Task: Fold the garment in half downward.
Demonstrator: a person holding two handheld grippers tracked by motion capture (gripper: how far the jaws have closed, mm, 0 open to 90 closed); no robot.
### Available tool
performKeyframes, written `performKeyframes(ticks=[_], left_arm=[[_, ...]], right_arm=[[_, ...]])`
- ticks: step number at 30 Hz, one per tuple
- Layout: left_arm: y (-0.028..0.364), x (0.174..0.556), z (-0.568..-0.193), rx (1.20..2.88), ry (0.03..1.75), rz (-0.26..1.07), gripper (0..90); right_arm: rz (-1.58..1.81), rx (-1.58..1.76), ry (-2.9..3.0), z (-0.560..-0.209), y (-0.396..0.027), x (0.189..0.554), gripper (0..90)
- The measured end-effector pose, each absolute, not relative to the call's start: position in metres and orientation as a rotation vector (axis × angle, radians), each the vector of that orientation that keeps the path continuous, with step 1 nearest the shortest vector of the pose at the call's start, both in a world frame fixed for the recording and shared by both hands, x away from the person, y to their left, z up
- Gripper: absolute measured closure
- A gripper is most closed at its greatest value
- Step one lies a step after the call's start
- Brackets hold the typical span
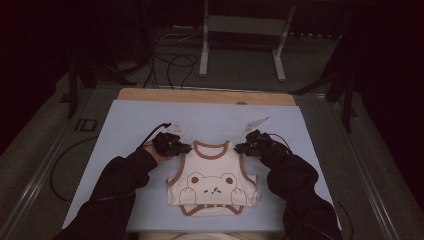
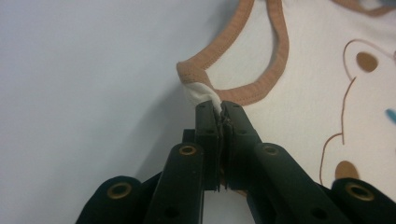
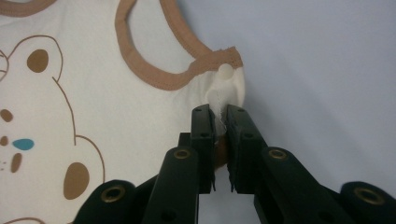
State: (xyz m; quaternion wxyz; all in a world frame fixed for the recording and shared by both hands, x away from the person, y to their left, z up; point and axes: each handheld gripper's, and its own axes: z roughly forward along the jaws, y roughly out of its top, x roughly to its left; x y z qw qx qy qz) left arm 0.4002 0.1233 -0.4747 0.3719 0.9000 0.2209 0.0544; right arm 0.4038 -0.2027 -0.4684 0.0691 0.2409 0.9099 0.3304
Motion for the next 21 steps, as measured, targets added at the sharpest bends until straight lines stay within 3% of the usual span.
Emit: performKeyframes(ticks=[21], left_arm=[[0.13, 0.419, -0.418, 2.219, 0.541, 0.247, 87.0]], right_arm=[[1.029, 0.684, 2.634, -0.413, -0.207, 0.422, 82.8]])
